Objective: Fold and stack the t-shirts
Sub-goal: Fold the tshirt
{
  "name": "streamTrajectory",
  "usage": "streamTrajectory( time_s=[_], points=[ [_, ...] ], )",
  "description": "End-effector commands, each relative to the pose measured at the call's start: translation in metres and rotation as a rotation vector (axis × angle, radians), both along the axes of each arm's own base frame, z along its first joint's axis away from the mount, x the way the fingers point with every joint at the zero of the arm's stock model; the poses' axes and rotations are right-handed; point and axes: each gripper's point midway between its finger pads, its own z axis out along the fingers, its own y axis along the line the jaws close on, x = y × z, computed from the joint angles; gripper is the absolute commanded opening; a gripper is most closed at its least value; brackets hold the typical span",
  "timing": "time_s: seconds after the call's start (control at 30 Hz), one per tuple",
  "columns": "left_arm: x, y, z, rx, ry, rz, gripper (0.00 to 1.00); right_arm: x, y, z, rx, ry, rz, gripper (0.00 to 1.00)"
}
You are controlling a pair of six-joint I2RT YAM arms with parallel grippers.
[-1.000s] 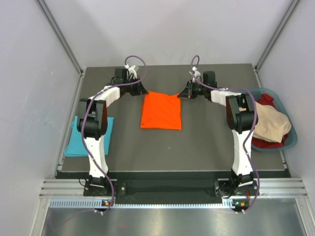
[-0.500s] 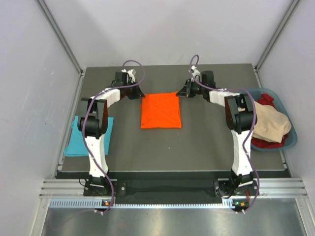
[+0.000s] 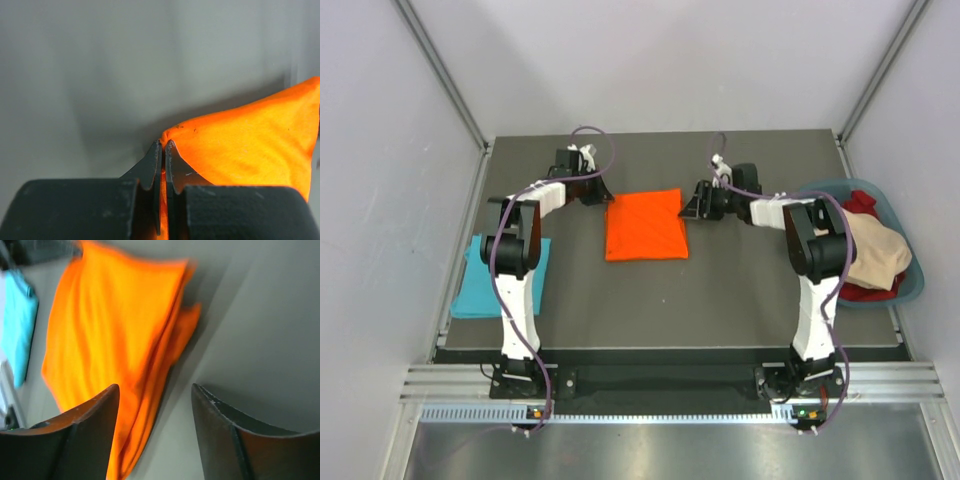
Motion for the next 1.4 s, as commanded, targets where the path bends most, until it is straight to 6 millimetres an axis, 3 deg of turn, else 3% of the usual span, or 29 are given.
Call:
streamTrajectory(
  time_s=[0.0,0.2,0.33,0.63,1.0,1.03,1.2,1.27,1.37],
  points=[
    [0.024,0.005,0.033,-0.013,-0.116,0.026,0.0,-0.03,0.019,0.016,0.004,-0.062,0.068,0.61],
    [0.023,0.008,0.044,-0.01,-0.125,0.055,0.0,-0.066,0.028,-0.008,-0.043,-0.003,0.097,0.63],
    [0.022,0.015,0.05,0.021,-0.132,0.08,0.0,-0.076,0.025,-0.021,-0.12,0.011,0.086,0.62],
    [0.021,0.04,0.028,0.125,-0.067,0.187,0.0,-0.108,0.008,-0.068,-0.239,0.132,0.061,0.39],
    [0.021,0.042,0.017,0.129,-0.011,0.194,0.0,-0.115,0.011,-0.063,-0.221,0.143,0.067,0.27],
    [0.023,0.043,0.024,0.132,-0.018,0.196,0.04,-0.115,0.011,-0.059,-0.219,0.147,0.062,0.28],
    [0.021,0.056,0.069,0.192,-0.06,0.236,0.33,-0.102,0.005,-0.038,-0.233,0.131,0.006,0.52],
    [0.019,0.061,0.094,0.204,-0.089,0.259,0.36,-0.094,0.004,-0.027,-0.22,0.109,-0.006,0.6],
    [0.004,0.068,0.112,0.214,-0.072,0.298,0.41,-0.077,0.004,-0.019,-0.221,0.089,-0.014,0.64]
  ],
)
